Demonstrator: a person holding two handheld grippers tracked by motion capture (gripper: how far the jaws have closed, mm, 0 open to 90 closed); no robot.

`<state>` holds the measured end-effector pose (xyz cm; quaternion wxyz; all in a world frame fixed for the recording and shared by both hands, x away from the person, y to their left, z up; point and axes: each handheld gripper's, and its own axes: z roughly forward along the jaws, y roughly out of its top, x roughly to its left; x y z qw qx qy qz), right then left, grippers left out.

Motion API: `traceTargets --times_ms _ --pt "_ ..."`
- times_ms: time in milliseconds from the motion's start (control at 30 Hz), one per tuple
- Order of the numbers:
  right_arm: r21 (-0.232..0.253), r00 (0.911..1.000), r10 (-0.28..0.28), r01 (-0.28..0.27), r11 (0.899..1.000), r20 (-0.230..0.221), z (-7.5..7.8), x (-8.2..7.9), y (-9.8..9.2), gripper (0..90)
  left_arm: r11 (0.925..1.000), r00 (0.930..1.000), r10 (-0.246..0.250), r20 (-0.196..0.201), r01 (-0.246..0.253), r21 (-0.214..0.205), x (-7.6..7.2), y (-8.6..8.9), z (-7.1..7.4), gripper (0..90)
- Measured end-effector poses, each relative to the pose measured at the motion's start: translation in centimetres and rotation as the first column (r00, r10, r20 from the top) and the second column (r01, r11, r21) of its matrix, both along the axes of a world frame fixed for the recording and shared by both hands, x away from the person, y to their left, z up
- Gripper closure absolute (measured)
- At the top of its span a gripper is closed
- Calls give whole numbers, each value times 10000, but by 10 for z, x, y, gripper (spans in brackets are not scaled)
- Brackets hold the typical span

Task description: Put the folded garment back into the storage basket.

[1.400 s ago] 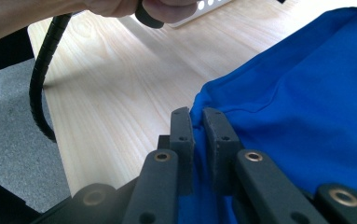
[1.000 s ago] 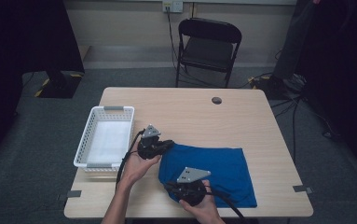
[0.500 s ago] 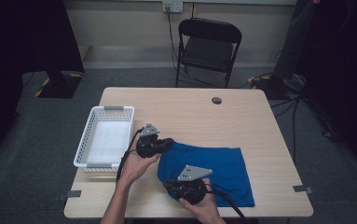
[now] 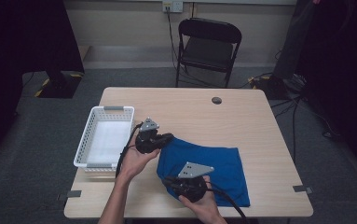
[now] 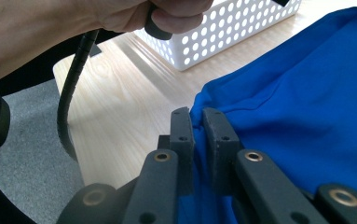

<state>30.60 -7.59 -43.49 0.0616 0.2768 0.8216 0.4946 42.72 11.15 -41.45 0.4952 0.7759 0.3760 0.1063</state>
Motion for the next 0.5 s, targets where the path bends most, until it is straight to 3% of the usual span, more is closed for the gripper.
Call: traceTargets --times_ms 267,500 --pt "112 9999 19 -20 9999 124 8 1 1 827 10000 9999 38 -118 -37 83 2 1 6 851" --pt "253 9998 -8 3 9997 222 13 2 0 828 9999 10000 57 39 -57 -100 2 1 12 852"
